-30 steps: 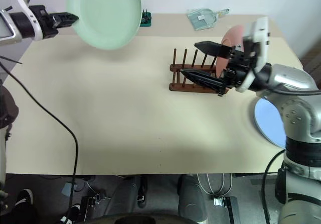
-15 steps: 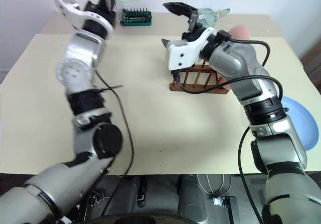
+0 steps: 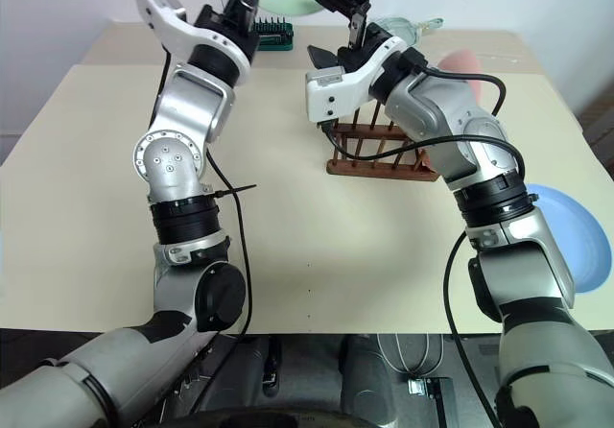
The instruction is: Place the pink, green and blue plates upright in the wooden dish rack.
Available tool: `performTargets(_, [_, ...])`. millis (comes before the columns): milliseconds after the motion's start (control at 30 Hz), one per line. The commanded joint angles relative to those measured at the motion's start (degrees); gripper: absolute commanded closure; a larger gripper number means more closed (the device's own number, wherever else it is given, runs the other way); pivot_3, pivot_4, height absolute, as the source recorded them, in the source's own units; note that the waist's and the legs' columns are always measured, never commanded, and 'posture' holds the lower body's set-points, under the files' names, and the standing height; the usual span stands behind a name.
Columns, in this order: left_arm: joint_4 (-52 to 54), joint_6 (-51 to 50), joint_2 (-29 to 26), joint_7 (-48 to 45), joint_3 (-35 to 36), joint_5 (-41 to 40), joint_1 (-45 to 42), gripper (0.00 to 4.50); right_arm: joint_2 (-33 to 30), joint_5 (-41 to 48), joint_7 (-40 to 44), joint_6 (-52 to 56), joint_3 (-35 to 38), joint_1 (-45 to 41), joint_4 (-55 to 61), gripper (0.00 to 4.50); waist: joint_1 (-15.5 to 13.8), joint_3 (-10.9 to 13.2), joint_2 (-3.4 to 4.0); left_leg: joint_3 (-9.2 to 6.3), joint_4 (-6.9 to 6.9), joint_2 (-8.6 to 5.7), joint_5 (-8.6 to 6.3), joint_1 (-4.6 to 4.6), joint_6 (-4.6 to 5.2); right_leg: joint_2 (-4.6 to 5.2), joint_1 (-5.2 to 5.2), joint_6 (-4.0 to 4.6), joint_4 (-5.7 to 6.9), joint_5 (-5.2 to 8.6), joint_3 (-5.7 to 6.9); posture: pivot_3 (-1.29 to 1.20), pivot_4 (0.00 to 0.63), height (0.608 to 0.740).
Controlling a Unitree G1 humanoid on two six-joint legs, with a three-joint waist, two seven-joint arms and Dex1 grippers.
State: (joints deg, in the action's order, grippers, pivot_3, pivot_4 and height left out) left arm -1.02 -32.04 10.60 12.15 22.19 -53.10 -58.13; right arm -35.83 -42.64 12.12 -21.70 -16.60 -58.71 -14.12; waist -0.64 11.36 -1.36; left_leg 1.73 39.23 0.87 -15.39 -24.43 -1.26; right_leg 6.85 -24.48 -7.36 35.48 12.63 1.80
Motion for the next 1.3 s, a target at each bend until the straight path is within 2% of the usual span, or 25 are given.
performTargets(33, [2.9, -0.1, 1.6, 0.3, -3.1, -0.7, 0.5, 4.50, 0.6, 0.7, -0.2, 1.0, 1.0, -1.7, -0.4, 0.52, 0.0, 0.0, 0.00, 0.00, 0.00, 0.00, 0.00, 0.00, 0.00, 0.00, 0.00, 0.00, -0.01, 0.00, 0.00, 0.00, 0.150, 0.724])
performTargets(67, [2.9, 0.1, 1.6, 0.5, -3.4, -0.9, 0.4, 4.50, 0.9, 1.5, 0.6, 1.4, 1.3, -1.7, -0.7, 0.76, 0.0, 0.0, 0.00, 0.00, 0.00, 0.00, 0.00, 0.00, 0.00, 0.00, 0.00, 0.00, -0.01, 0.00, 0.00, 0.00, 0.150, 0.724])
performTargets(167, [2.5, 0.5, 1.2, 0.5, -3.9, -0.7, -0.1, 4.50, 1.0, 1.9, 0.8, 1.6, 1.5, -1.7, -0.9, 2.24, 0.0, 0.0, 0.00, 0.00, 0.00, 0.00, 0.00, 0.00, 0.00, -0.01, 0.00, 0.00, -0.02, 0.00, 0.00, 0.00, 0.150, 0.724])
performTargets(300, [1.9, 0.8, 0.8, 0.6, -4.1, -1.0, -0.4, 4.50, 0.9, 1.8, 0.5, 1.5, 1.4, -1.6, -1.0, 4.43, 0.0, 0.0, 0.00, -0.01, -0.01, 0.00, 0.00, -0.01, 0.00, -0.01, 0.01, 0.00, -0.07, 0.00, 0.01, 0.00, 0.150, 0.724])
performTargets(367, [1.8, 0.7, 0.8, 0.3, -4.3, -1.4, -0.4, 4.50, 0.9, 1.9, 0.4, 1.8, 1.5, -1.5, -1.1, 4.47, 0.0, 0.0, 0.04, 0.00, -0.02, 0.00, 0.00, -0.01, 0.00, -0.01, 0.02, 0.01, -0.07, 0.00, 0.01, 0.00, 0.150, 0.724])
performTargets(467, [1.9, 0.4, 1.0, -0.9, -4.1, -3.1, -0.2, 3.59, 0.7, 1.7, 0.2, 2.2, 1.6, -1.3, -1.3, 4.50, 0.0, 0.0, 0.04, -0.02, -0.01, 0.01, 0.00, -0.01, 0.00, -0.02, 0.02, 0.01, -0.07, 0.00, 0.02, 0.00, 0.150, 0.724])
performTargets(700, [5.7, -4.0, -1.0, -4.2, -4.0, -11.3, 2.1, 0.07, -0.5, 0.2, -3.6, 5.6, 3.7, -2.4, -2.4, 4.50, 0.0, 0.0, 0.04, -0.02, -0.02, 0.01, 0.00, -0.01, 0.00, -0.02, 0.02, 0.01, -0.09, 0.00, 0.02, 0.00, 0.150, 0.724])
performTargets(800, [10.2, -8.5, -4.7, -6.7, -4.7, -15.6, 4.6, 0.03, 0.1, 2.0, -5.9, 8.4, 6.4, -2.5, -1.7, 4.50, 0.0, 0.0, 0.04, -0.03, -0.03, 0.01, 0.00, -0.01, 0.00, -0.02, 0.02, 0.01, -0.09, -0.01, 0.01, 0.00, 0.150, 0.724])
performTargets(867, [14.2, -11.8, -12.1, -13.7, -8.3, -12.7, 7.2, 0.03, 0.7, 4.8, -6.2, 9.1, 8.3, -2.3, -1.5, 4.50, 0.4, 0.0, 0.05, -0.04, -0.05, 0.02, 0.00, 0.00, 0.00, -0.02, 0.02, 0.01, -0.08, -0.01, 0.02, 0.00, 0.150, 0.724])
performTargets(933, [15.4, -14.8, -20.2, -21.0, -9.0, -13.1, 9.5, 0.03, 2.4, 11.0, -5.0, 8.5, 10.7, -2.0, -1.7, 4.50, 0.8, 0.0, 0.07, -0.04, -0.09, 0.04, 0.01, 0.02, -0.02, -0.05, 0.01, 0.01, -0.05, 0.00, 0.02, 0.00, 0.150, 0.724])
performTargets(1033, [14.6, -14.3, -31.7, -30.9, -8.0, -10.5, 9.6, 0.03, 8.8, 28.3, -0.1, 10.2, 16.8, -2.3, 0.3, 4.50, 1.8, 0.0, 0.08, -0.04, -0.10, 0.05, 0.01, 0.04, -0.02, -0.06, 0.01, 0.02, -0.03, 0.00, 0.01, 0.00, 0.150, 0.724])
performTargets(1067, [14.2, -10.9, -35.2, -35.6, -8.3, -7.1, 9.6, 0.03, 12.5, 38.9, 4.3, 14.4, 19.6, -2.7, 2.9, 4.50, 1.9, 0.0, 0.11, -0.05, -0.10, 0.09, 0.02, 0.04, -0.03, -0.10, 0.01, 0.03, -0.03, -0.01, 0.02, 0.00, 0.150, 0.724])
performTargets(1133, [12.9, -6.7, -42.0, -44.6, -9.9, -1.4, 10.4, 0.03, 16.8, 53.7, 8.0, 21.7, 25.2, -4.5, 6.4, 4.50, 2.0, 0.0, 0.17, -0.05, -0.13, 0.12, 0.02, 0.07, -0.04, -0.12, 0.01, 0.04, 0.01, -0.01, 0.02, 0.00, 0.150, 0.724])
performTargets(1233, [11.1, -5.7, -47.1, -54.4, -9.7, -0.7, 12.9, 0.03, 18.8, 66.6, 8.1, 32.6, 31.0, -6.6, 9.1, 4.50, 1.2, 0.0, 0.25, -0.04, -0.13, 0.12, 0.02, 0.04, -0.04, -0.10, 0.01, 0.04, 0.19, -0.01, 0.04, 0.00, 0.150, 0.724])
performTargets(1300, [10.3, -4.7, -49.4, -61.1, -8.2, -1.4, 16.5, 0.03, 19.0, 79.5, 6.1, 43.3, 36.6, -8.8, 10.1, 4.50, 1.1, 0.0, 0.25, -0.07, -0.10, 0.10, 0.01, 0.04, -0.02, -0.09, 0.04, 0.05, 0.18, -0.01, 0.04, 0.00, 0.150, 0.724])
